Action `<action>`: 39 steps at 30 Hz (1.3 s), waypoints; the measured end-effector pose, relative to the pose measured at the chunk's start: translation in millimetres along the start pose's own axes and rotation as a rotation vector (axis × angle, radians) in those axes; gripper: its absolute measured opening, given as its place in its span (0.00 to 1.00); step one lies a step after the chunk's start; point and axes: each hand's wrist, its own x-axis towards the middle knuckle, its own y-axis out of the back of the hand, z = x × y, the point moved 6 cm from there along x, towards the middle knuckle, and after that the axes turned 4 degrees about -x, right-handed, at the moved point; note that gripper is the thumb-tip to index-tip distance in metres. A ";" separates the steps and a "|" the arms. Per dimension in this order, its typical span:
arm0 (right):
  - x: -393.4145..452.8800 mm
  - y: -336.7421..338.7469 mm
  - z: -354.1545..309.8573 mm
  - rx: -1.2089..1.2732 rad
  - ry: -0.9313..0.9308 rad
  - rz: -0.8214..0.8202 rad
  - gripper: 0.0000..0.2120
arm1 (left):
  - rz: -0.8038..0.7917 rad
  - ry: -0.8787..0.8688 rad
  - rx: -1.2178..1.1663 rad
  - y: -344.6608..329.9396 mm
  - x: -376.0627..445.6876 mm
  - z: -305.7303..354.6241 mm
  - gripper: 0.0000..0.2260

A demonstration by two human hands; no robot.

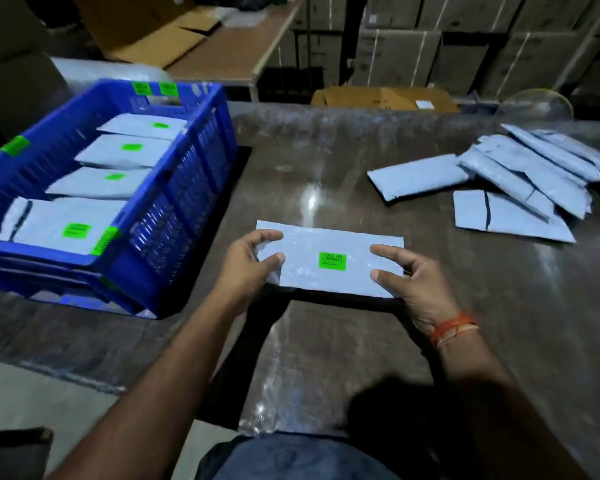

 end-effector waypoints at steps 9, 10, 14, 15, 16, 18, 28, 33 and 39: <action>42.4 -59.1 -87.8 0.004 0.123 -0.086 0.16 | -0.051 -0.047 0.032 77.8 24.6 90.5 0.11; 48.6 -69.7 -96.8 -0.006 0.135 -0.092 0.15 | -0.047 -0.055 0.033 89.9 27.8 99.3 0.11; 65.2 -109.4 -134.4 -0.087 0.176 -0.107 0.13 | -0.055 -0.061 0.023 138.2 40.4 127.0 0.11; 70.8 -127.3 -145.1 -0.109 0.190 -0.113 0.13 | -0.057 -0.063 0.028 158.6 46.9 134.2 0.11; 73.9 -142.2 -154.6 -0.109 0.193 -0.118 0.13 | -0.055 -0.063 0.040 174.4 52.7 140.8 0.11; 80.7 -182.7 -172.7 -0.091 0.214 -0.117 0.12 | -0.039 -0.075 0.066 215.2 67.4 153.6 0.11; 115.2 -364.3 -185.8 -0.341 0.214 -0.077 0.11 | 0.022 -0.023 0.269 381.7 127.7 143.3 0.12; 118.1 -403.0 -181.6 -0.537 0.128 -0.046 0.12 | -0.010 -0.015 0.475 408.1 150.7 118.8 0.14; 94.3 -417.5 -182.6 -0.828 0.079 -0.098 0.13 | -0.134 0.026 0.822 413.7 154.3 94.9 0.10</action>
